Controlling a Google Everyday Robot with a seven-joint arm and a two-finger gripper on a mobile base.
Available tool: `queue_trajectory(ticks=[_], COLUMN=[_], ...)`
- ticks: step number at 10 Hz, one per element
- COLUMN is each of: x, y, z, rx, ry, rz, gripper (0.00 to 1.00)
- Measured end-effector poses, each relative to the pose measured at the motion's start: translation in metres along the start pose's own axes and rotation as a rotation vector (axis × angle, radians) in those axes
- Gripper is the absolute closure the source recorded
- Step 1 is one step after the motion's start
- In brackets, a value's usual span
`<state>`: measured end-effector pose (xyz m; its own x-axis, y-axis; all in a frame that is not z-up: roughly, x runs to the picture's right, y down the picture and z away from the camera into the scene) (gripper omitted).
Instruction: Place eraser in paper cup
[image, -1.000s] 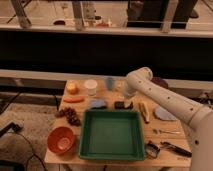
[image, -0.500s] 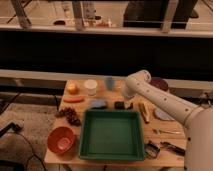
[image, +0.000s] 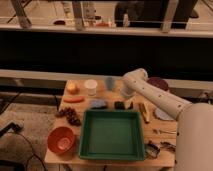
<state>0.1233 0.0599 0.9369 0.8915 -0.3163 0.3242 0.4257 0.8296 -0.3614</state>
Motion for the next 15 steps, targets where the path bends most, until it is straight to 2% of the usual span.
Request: queue_trajectory(ticks=[2, 4, 8, 15], x=[0.006, 0.008, 0.008, 0.013], y=[0.005, 0.012, 0.022, 0.042], z=[0.002, 0.002, 0.002, 0.016], rx=[-0.05, -0.128, -0.173, -0.248], ry=[0.005, 0.007, -0.002, -0.031], rz=[0.005, -0.004, -0.034, -0.044], gripper=[0.2, 0.2, 0.2, 0.2])
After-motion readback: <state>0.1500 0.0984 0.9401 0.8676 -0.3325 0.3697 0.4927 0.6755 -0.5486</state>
